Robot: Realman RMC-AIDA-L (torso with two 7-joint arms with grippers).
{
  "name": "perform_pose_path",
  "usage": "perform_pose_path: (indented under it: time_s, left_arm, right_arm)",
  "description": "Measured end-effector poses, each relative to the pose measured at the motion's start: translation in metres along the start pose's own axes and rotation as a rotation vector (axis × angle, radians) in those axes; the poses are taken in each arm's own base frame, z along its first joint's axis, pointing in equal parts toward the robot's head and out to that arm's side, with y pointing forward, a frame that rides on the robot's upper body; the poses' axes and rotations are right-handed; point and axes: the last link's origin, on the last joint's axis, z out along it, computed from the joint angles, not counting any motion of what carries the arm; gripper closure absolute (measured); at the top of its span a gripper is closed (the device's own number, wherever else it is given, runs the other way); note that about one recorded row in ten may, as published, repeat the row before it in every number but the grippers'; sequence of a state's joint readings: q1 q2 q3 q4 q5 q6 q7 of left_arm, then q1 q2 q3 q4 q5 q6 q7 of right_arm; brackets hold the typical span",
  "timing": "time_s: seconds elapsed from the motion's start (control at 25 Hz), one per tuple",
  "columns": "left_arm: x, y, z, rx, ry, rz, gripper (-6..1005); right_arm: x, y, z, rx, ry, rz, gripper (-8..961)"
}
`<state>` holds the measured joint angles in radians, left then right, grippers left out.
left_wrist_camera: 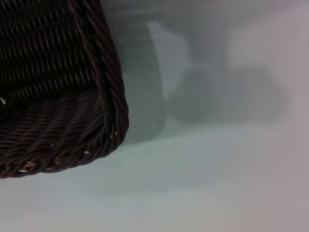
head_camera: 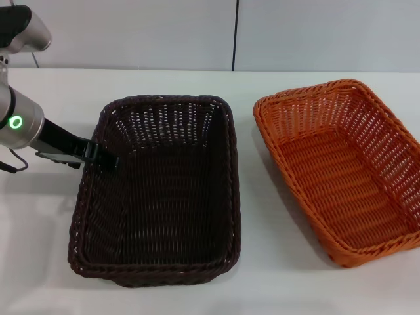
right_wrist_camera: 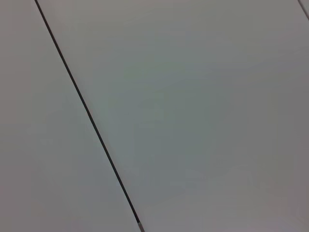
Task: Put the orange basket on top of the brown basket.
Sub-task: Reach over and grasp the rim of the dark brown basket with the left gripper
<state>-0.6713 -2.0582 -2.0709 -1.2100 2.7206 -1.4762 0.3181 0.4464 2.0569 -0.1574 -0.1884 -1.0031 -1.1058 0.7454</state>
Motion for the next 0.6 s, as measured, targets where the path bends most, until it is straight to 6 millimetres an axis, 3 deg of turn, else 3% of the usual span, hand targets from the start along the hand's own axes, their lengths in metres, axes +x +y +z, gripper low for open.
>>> perform_pose_path:
  time_s: [0.28, 0.48, 0.6]
  left_arm:
    - [0.0000, -0.0028, -0.0009, 0.010, 0.009, 0.002, 229]
    - [-0.0001, -0.0029, -0.0009, 0.010, 0.009, 0.005, 440]
    - [-0.0009, -0.0026, -0.0009, 0.009, 0.004, 0.007, 648]
  right_arm:
    - [0.0024, -0.0007, 0.0002, 0.010, 0.013, 0.003, 196]
    - [0.0033, -0.0006, 0.0010, 0.014, 0.019, 0.005, 197]
    - [0.0033, -0.0005, 0.0010, 0.014, 0.019, 0.005, 198]
